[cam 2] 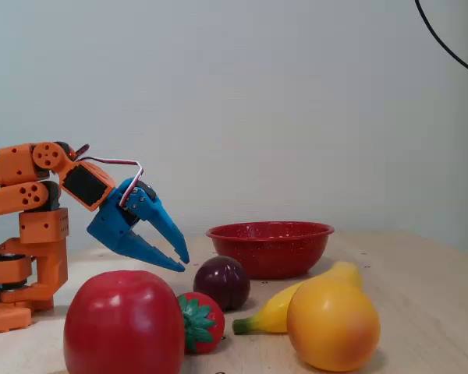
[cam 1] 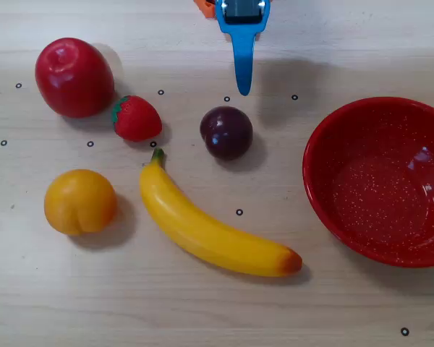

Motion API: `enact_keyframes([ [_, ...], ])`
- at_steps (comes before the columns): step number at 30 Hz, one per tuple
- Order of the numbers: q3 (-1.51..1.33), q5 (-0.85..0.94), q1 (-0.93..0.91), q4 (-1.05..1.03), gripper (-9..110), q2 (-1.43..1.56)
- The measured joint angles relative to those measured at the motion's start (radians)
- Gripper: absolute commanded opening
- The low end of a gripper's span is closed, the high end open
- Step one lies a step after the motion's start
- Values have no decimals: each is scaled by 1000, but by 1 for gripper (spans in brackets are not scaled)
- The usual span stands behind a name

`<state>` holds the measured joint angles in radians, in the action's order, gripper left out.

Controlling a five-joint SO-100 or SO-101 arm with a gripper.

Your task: Put the peach in the red bowl.

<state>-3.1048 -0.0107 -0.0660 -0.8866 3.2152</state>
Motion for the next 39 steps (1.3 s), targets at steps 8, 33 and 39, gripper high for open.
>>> enact_keyframes([
  [8, 0, 0, 0, 0, 0, 0],
  [33, 887, -110, 114, -181, 0, -908],
  [39, 1238, -132, 184, -357, 0, -1141],
])
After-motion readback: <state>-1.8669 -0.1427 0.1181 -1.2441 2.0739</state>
